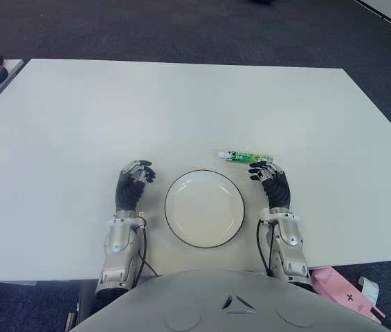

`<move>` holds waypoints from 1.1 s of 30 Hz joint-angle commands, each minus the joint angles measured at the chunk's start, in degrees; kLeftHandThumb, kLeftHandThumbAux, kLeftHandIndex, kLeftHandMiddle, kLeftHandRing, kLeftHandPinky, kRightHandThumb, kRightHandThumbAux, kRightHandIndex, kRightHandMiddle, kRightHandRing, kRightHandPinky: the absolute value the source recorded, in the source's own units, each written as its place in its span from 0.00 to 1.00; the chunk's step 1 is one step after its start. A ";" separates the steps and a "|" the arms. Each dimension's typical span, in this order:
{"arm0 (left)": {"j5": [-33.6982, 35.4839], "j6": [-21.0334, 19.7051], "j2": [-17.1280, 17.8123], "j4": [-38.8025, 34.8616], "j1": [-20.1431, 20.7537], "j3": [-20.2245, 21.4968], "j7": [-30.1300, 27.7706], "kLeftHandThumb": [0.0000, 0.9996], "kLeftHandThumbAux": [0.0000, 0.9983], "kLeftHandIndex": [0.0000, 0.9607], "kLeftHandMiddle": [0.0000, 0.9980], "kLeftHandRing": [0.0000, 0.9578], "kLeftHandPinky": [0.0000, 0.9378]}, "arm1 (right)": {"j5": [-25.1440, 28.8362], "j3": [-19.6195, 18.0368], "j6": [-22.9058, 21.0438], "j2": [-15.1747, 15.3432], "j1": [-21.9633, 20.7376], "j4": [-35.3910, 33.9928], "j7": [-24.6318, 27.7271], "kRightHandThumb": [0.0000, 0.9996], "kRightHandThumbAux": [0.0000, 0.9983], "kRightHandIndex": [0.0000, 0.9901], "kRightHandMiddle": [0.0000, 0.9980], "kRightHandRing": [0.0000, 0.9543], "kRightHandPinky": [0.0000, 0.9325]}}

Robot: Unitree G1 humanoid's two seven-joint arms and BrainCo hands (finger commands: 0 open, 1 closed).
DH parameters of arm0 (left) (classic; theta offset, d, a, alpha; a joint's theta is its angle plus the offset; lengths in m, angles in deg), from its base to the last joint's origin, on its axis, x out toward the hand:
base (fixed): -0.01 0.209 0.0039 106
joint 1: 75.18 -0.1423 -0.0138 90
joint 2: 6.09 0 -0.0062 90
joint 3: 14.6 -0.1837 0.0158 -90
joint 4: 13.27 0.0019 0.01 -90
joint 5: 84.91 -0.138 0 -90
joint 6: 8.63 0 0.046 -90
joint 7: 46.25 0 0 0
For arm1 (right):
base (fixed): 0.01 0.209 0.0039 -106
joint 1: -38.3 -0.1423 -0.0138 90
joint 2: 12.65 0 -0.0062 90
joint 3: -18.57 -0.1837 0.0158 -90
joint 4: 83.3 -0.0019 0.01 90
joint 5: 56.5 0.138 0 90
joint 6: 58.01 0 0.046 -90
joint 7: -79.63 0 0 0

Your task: Put the toothpaste on the table into the plate.

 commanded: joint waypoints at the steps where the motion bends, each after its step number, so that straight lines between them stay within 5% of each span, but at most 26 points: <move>1: -0.18 -2.11 -0.37 1.97 -0.90 -0.30 0.27 0.70 0.72 0.45 0.58 0.59 0.58 | -0.01 0.01 -1.45 -0.28 0.51 1.58 -0.21 0.71 0.73 0.43 0.45 0.46 0.50; 23: -0.28 -1.83 -0.65 1.82 -1.25 -0.47 0.45 0.70 0.72 0.45 0.57 0.59 0.57 | -0.49 -0.54 1.04 0.25 -0.22 2.02 -0.42 0.71 0.73 0.43 0.45 0.47 0.50; 33: -0.34 -1.40 -0.97 2.07 -1.29 -0.65 0.64 0.70 0.72 0.45 0.57 0.58 0.57 | 0.21 -3.68 1.81 4.98 -6.10 2.56 1.15 0.71 0.73 0.43 0.46 0.47 0.51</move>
